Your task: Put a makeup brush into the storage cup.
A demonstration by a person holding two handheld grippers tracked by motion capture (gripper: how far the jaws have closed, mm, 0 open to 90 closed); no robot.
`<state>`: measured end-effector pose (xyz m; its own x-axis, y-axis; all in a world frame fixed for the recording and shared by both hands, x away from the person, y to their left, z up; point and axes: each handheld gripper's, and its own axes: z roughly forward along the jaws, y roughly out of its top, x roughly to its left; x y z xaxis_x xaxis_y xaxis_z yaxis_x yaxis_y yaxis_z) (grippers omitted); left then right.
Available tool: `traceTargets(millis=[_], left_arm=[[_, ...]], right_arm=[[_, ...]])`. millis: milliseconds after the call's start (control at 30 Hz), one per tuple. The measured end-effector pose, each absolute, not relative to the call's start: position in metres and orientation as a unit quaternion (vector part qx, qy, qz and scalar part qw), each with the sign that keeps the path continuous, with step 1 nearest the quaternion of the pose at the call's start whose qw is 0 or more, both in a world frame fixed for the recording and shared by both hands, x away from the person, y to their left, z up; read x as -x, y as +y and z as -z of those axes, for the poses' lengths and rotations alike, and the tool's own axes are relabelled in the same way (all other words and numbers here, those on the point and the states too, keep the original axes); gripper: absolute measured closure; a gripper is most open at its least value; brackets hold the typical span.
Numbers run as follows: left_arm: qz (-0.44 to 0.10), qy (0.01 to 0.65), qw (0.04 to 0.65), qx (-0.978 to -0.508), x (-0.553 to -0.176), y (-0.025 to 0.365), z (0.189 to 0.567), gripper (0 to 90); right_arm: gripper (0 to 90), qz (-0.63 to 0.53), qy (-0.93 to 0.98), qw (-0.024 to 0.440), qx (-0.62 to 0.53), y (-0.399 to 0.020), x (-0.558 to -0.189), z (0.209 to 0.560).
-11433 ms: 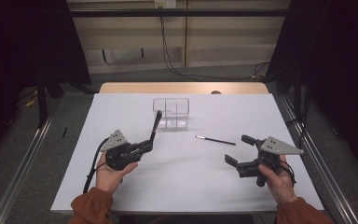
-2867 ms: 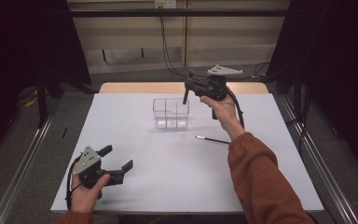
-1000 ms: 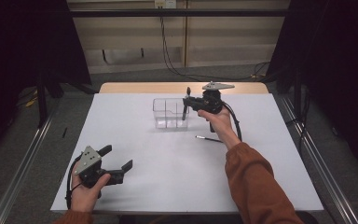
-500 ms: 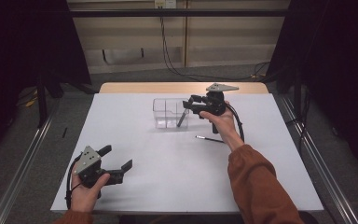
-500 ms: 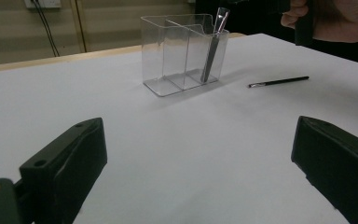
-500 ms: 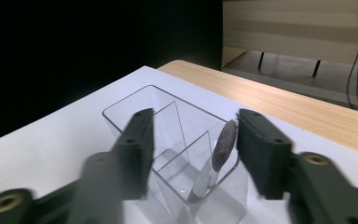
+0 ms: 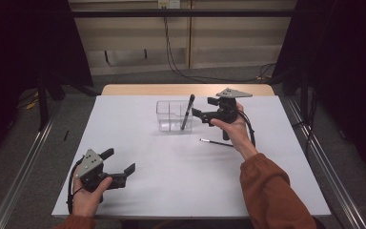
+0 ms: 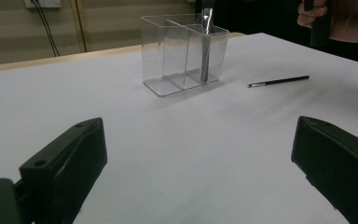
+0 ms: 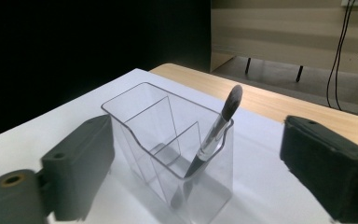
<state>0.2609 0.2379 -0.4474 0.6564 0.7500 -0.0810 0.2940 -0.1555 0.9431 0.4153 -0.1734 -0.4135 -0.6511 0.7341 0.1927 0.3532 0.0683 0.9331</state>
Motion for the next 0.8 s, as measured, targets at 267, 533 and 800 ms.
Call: traceTargets(millis=[267, 533, 800], left_arm=[[-0.212, 0.358, 0.543, -0.73, -0.26, 0.238, 0.447, 3.3], [-0.214, 0.358, 0.544, -0.728, -0.26, 0.238, 0.447, 3.3], [-0.214, 0.36, 0.543, -0.727, -0.259, 0.239, 0.447, 3.3]], right_arm=[[0.8, -0.561, 0.713, 0.176, -0.383, -0.189, -0.405, 0.412], [0.8, -0.558, 0.715, 0.181, -0.381, -0.208, -0.386, 0.409], [1.1, -0.553, 0.71, 0.194, -0.391, -0.227, -0.366, 0.41]])
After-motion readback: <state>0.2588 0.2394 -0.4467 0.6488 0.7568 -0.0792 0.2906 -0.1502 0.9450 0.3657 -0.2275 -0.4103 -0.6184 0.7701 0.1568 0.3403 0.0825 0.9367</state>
